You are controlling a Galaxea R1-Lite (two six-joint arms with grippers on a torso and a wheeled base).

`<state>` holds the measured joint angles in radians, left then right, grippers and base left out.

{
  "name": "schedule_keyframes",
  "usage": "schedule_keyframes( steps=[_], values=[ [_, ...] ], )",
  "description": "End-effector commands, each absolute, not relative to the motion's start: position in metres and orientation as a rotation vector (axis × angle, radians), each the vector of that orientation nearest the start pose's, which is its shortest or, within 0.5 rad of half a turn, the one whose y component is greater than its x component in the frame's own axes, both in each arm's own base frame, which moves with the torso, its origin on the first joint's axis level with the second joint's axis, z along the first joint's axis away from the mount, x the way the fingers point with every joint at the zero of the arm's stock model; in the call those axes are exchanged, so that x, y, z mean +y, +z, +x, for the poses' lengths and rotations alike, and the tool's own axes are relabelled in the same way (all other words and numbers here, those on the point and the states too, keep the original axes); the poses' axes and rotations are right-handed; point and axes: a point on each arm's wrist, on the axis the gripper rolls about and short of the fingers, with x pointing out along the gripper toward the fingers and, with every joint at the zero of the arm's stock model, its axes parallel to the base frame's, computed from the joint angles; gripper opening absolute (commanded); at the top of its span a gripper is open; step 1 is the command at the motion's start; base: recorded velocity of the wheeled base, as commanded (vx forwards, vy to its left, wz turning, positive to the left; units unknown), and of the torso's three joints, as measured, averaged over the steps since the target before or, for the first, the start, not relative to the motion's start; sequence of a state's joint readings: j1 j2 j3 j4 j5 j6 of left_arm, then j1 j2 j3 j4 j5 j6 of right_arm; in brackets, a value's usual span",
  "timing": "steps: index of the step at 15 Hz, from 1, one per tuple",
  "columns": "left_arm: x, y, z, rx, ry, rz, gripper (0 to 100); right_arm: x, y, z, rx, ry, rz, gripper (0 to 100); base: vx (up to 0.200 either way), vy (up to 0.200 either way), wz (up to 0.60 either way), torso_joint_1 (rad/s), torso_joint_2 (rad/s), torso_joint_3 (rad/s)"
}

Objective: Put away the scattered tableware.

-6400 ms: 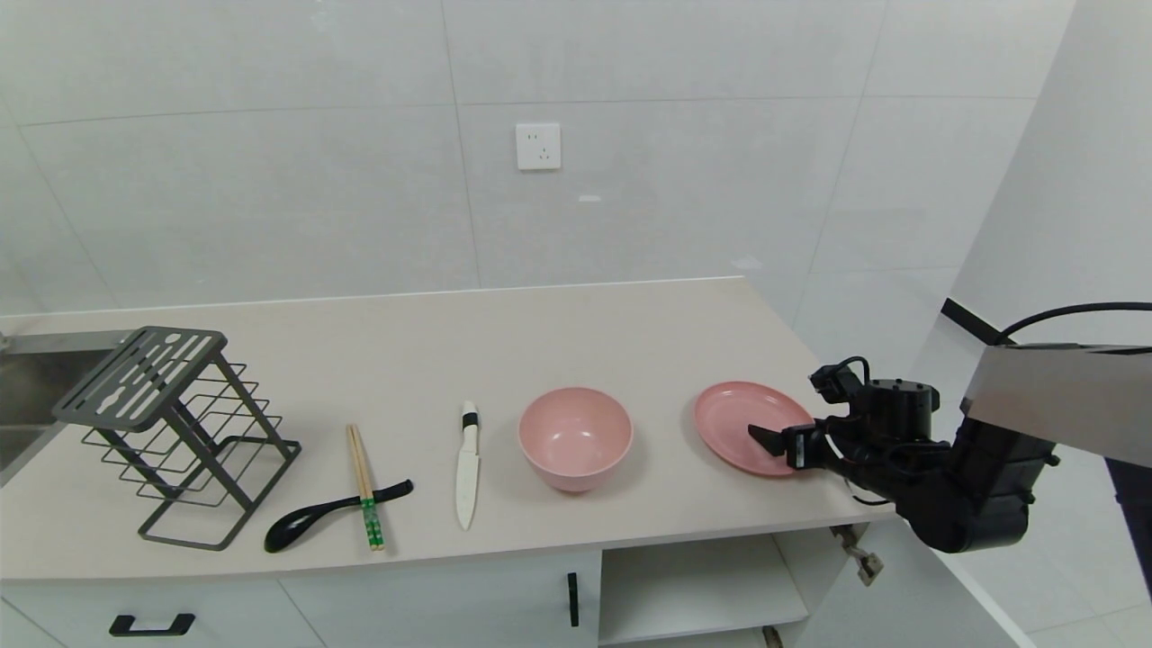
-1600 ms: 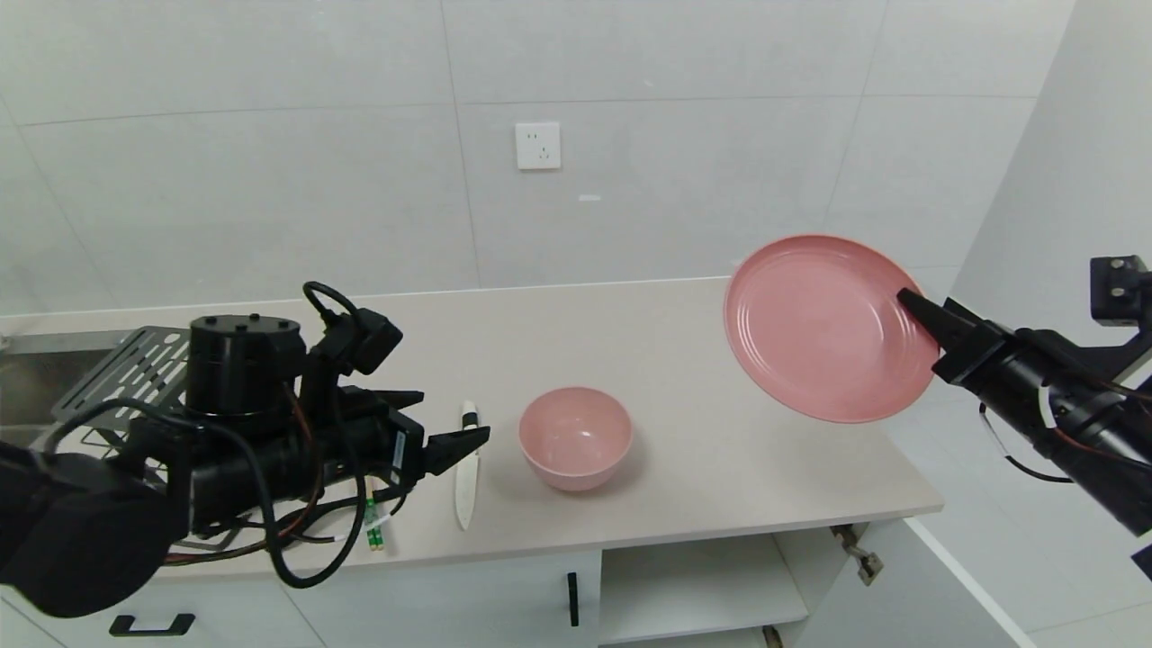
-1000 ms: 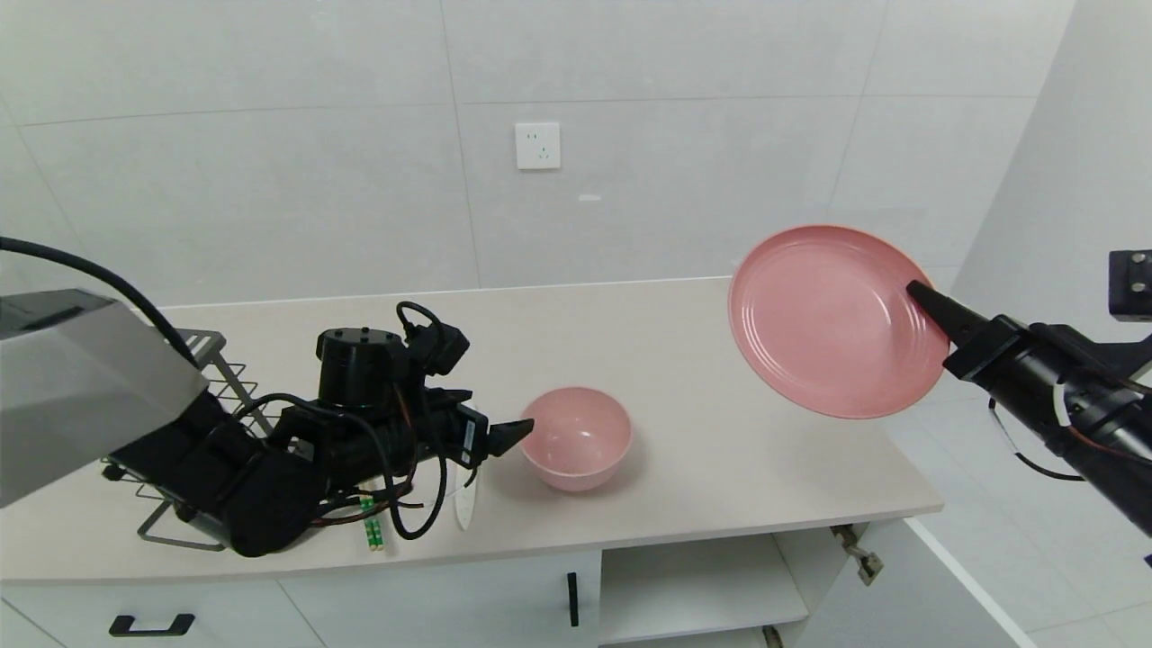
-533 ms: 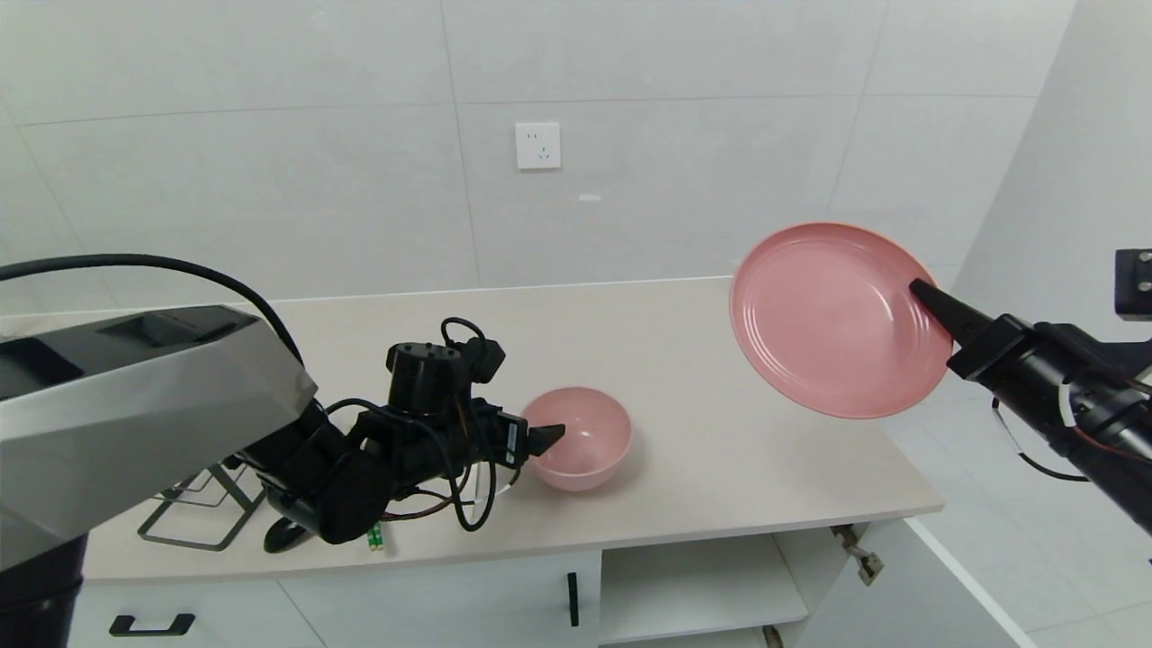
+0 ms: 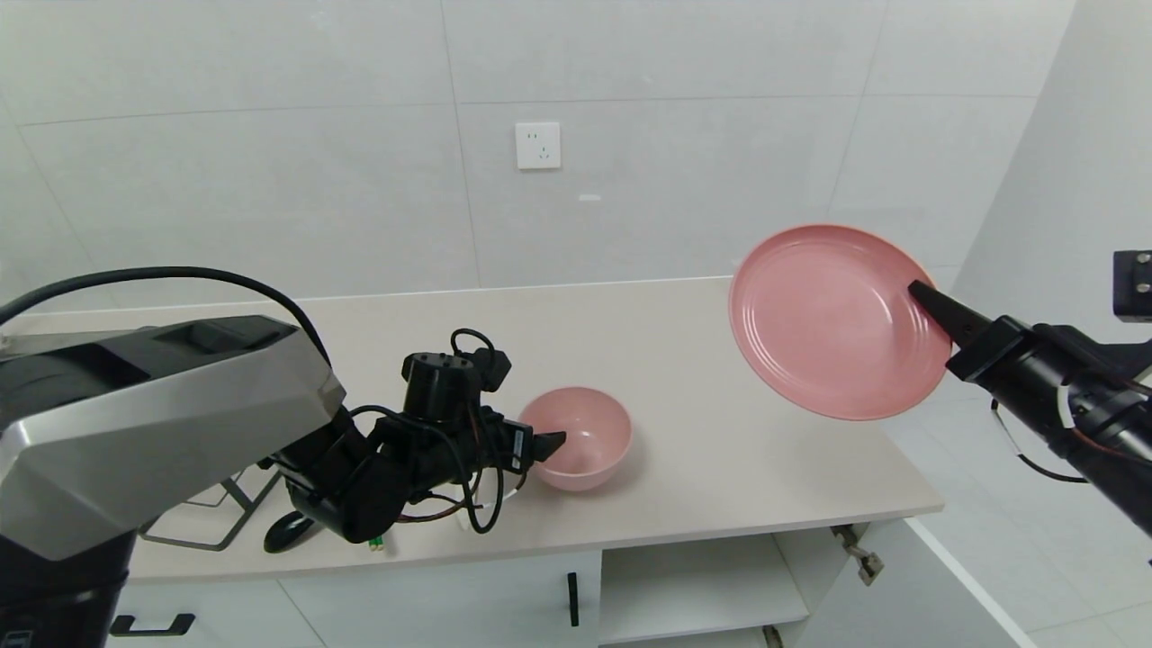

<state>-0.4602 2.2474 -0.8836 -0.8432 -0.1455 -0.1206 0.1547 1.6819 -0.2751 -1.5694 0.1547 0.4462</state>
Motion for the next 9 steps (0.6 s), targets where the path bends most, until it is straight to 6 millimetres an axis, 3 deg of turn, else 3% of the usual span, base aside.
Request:
schedule_keyframes(
  steps=[1,9],
  values=[
    [-0.175,0.029,0.346,0.551,-0.56,-0.031,100,0.04,0.153,0.234,-0.087,0.339,0.442,0,0.0,0.0,0.0,0.0,0.0,0.0],
    [-0.179,0.013,0.345,0.605,-0.563,-0.019,100,0.046,0.152,0.233,-0.077,0.364,0.442,0,0.0,0.0,0.0,0.0,0.0,0.0]
  ],
)
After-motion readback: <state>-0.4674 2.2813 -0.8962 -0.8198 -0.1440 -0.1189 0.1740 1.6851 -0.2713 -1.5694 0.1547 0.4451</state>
